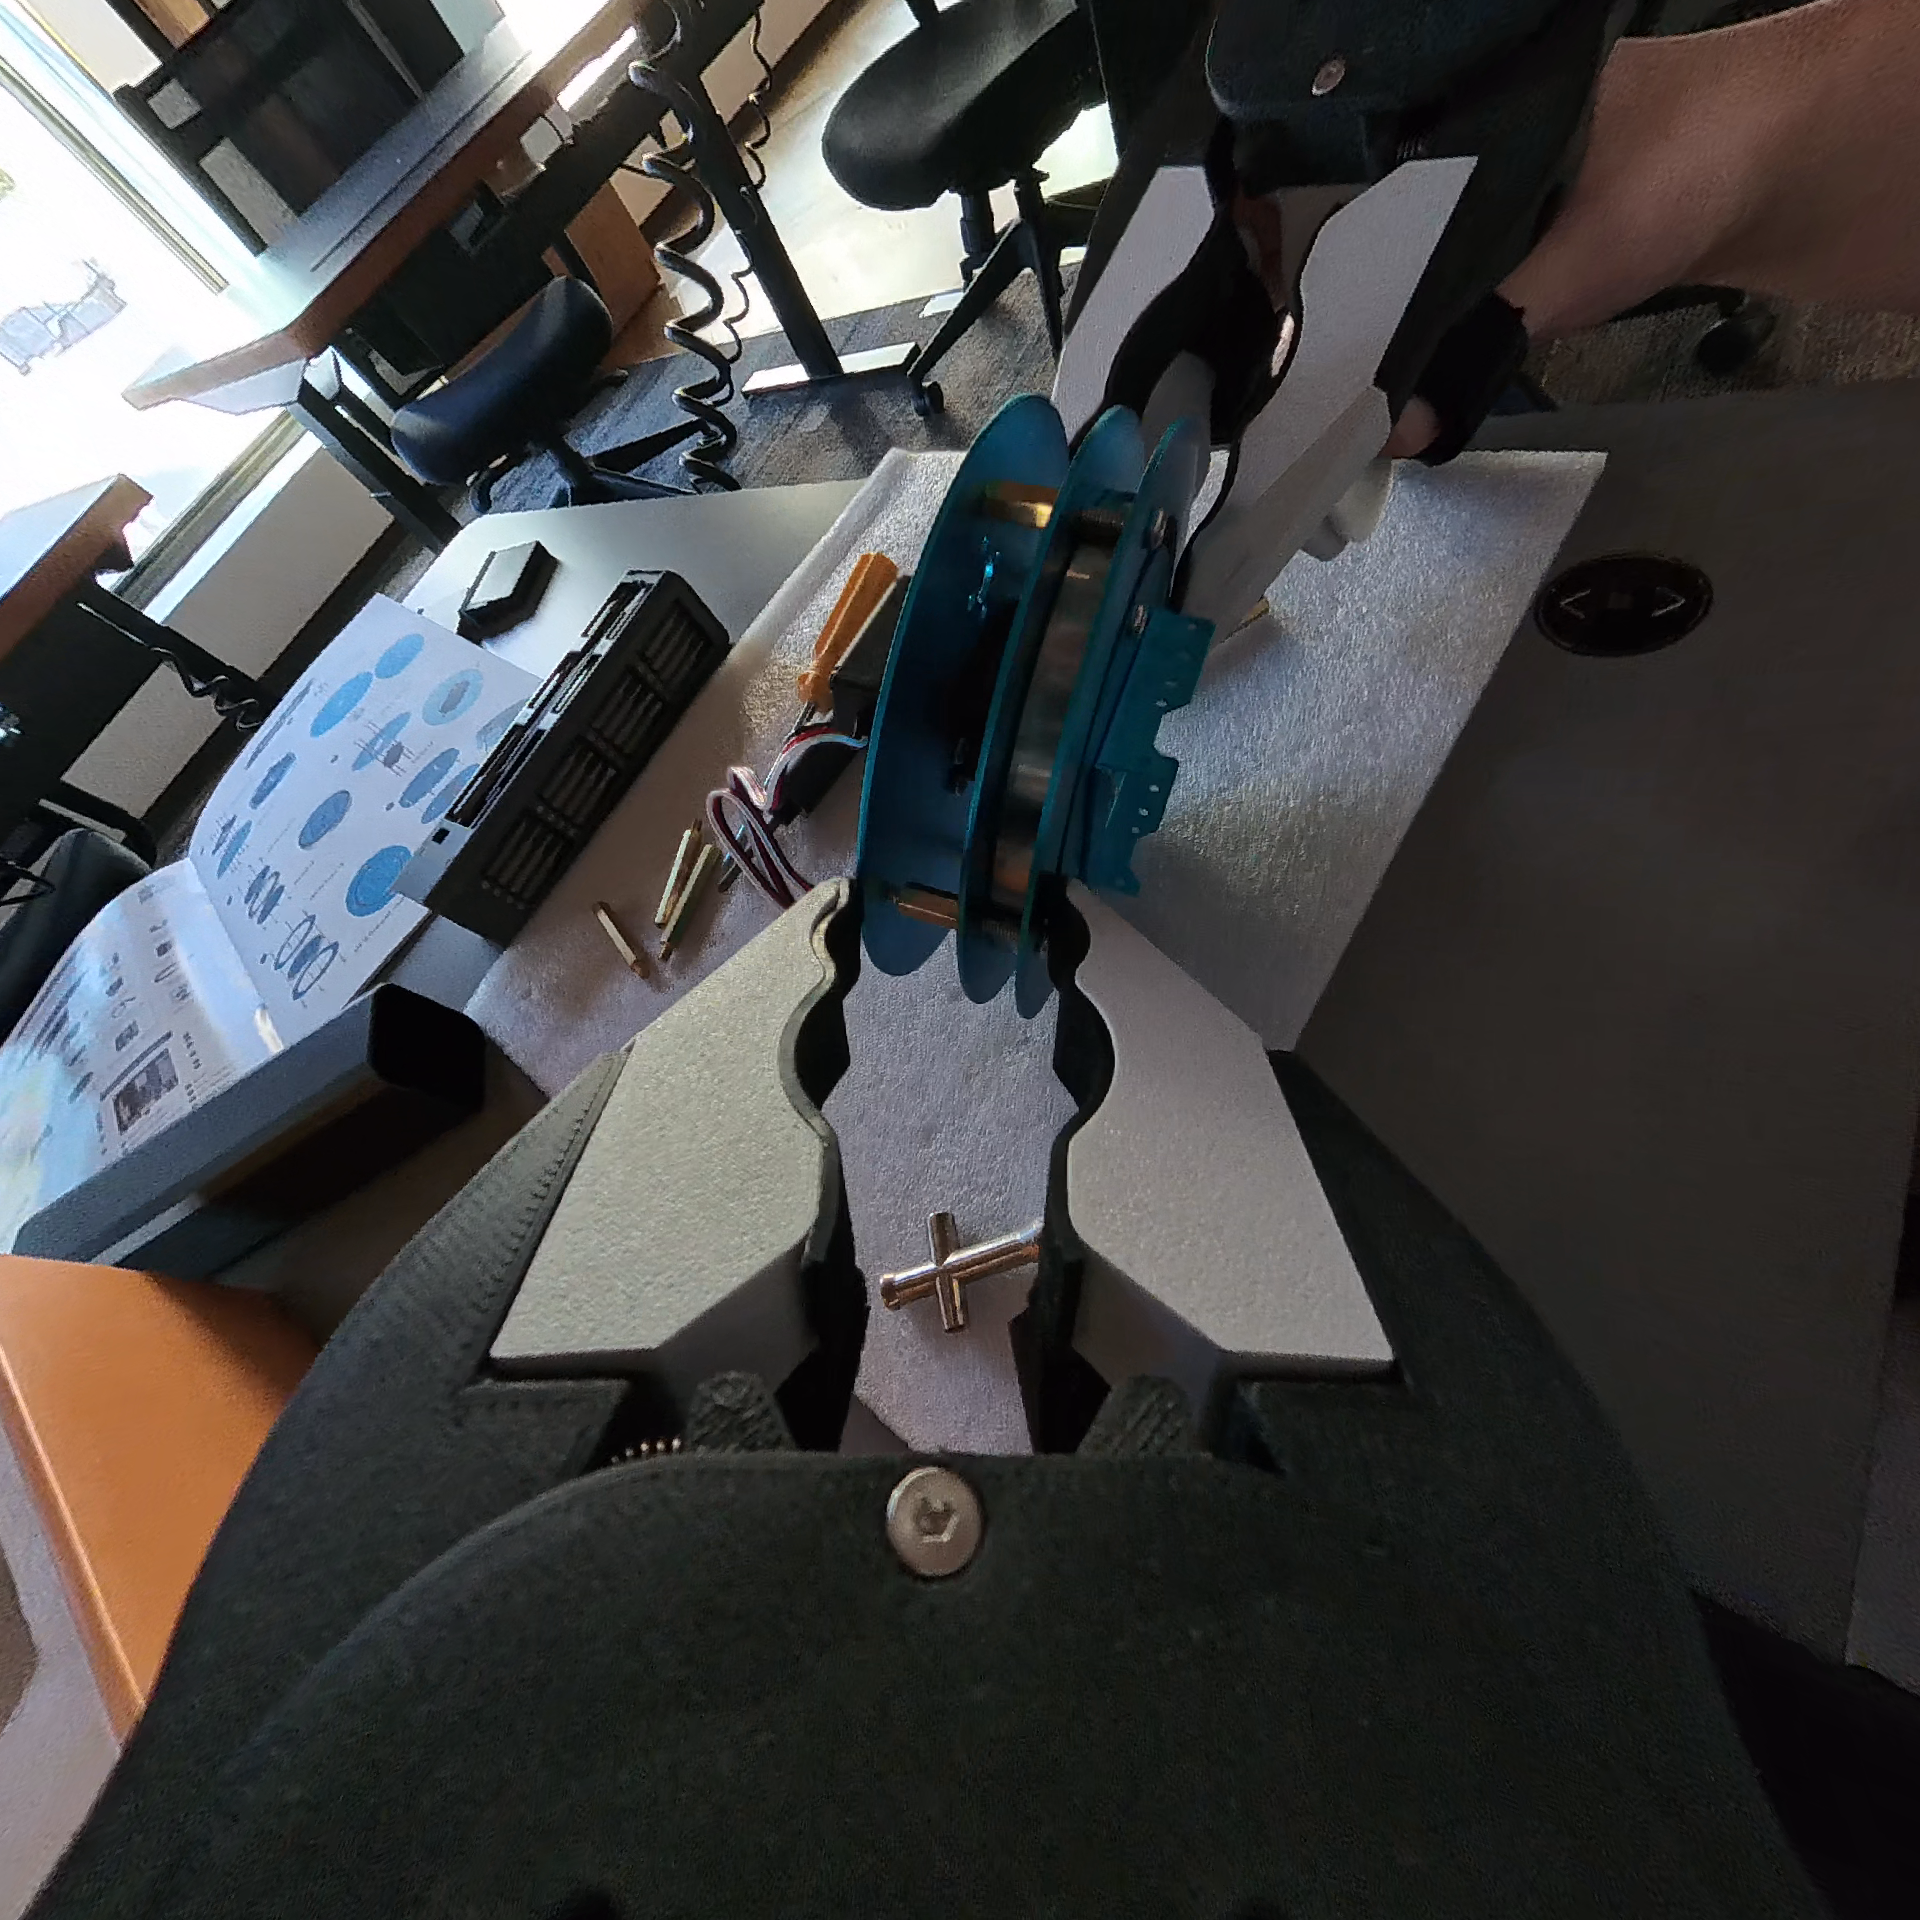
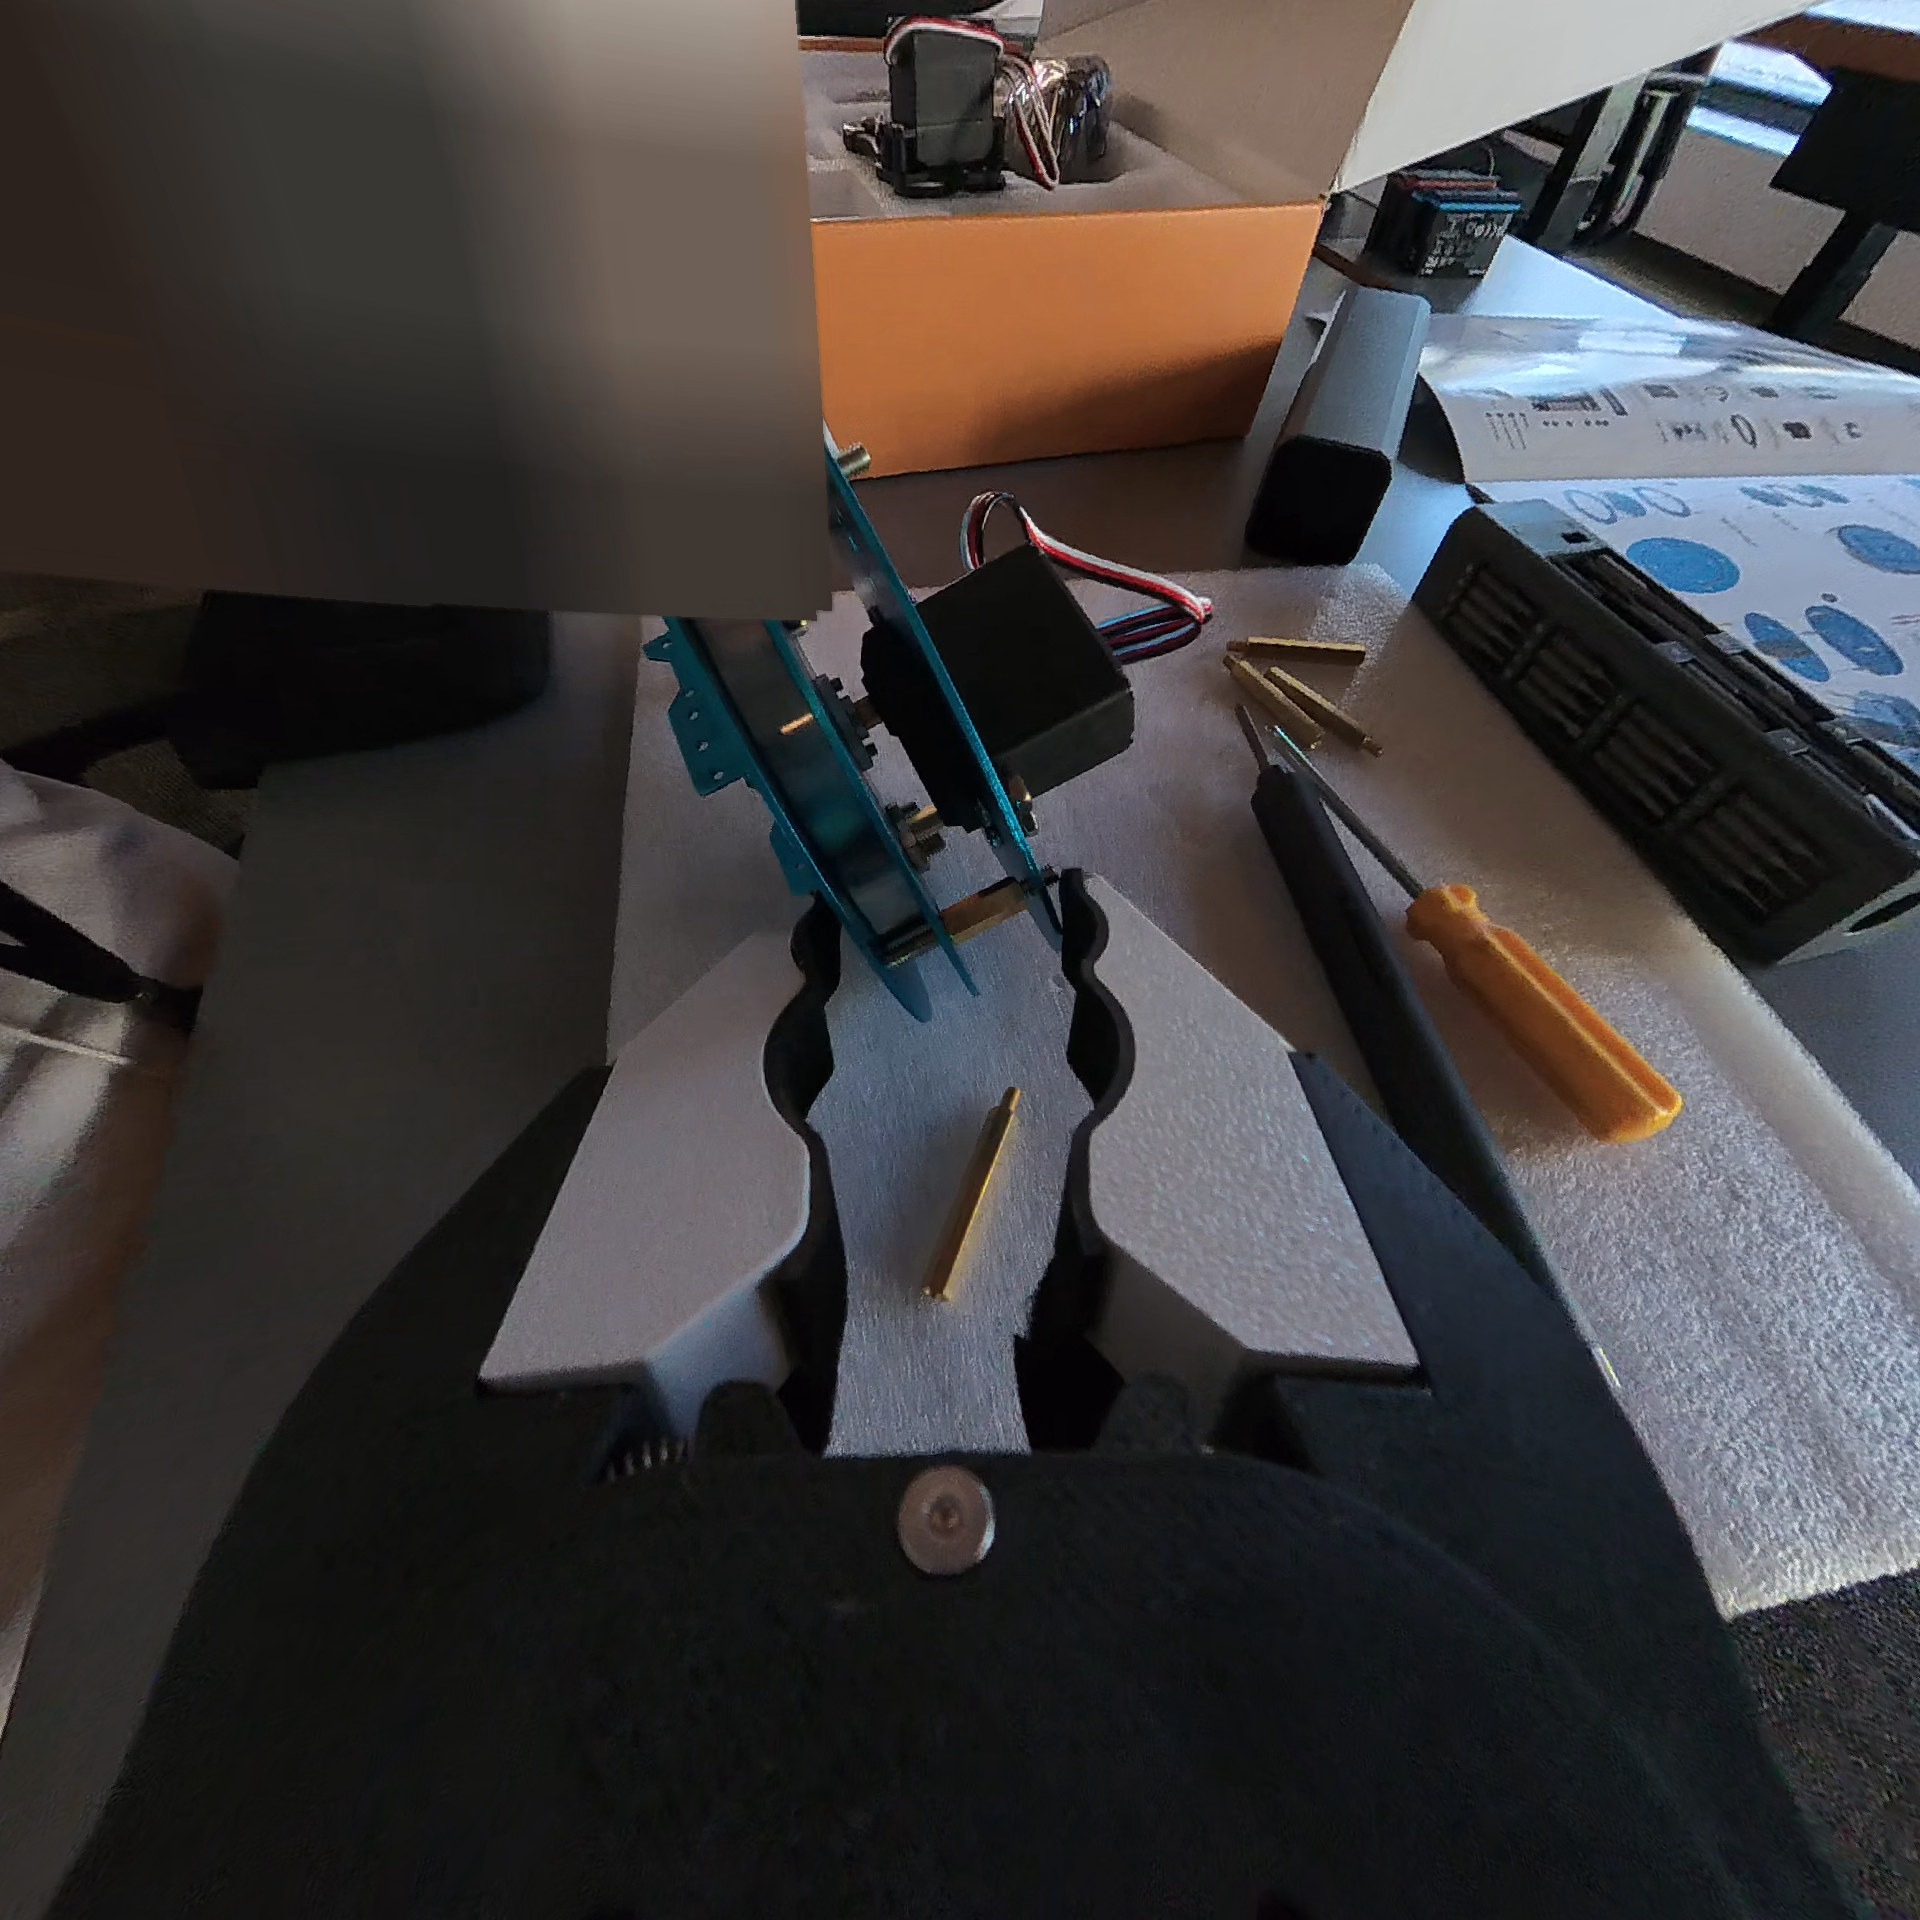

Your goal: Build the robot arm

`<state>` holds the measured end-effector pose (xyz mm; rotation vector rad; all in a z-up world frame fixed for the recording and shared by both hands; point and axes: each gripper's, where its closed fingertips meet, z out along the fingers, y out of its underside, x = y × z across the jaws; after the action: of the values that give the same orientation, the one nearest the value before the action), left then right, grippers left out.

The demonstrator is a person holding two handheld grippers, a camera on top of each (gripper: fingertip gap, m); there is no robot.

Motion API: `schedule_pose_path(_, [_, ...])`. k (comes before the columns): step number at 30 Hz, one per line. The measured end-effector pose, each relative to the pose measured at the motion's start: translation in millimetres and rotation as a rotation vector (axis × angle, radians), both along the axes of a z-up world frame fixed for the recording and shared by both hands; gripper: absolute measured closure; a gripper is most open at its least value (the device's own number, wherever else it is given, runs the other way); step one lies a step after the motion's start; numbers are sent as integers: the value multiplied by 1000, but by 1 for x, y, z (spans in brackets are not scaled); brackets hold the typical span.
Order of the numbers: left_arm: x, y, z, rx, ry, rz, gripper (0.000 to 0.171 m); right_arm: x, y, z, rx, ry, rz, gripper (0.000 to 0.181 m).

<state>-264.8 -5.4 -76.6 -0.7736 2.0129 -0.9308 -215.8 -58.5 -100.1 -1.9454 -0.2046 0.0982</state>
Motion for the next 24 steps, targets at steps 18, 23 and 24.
schedule_pose_path(18, [0,-10,6,-32,-65,-45,138,4,-8,4,-14,-39,43,141])
schedule_pose_path(23, [-3,-9,4,-35,-65,-41,137,1,-8,5,-1,-58,38,142])
schedule_pose_path(24, [-4,-10,4,-35,-65,-41,137,1,-8,5,0,-62,38,142])
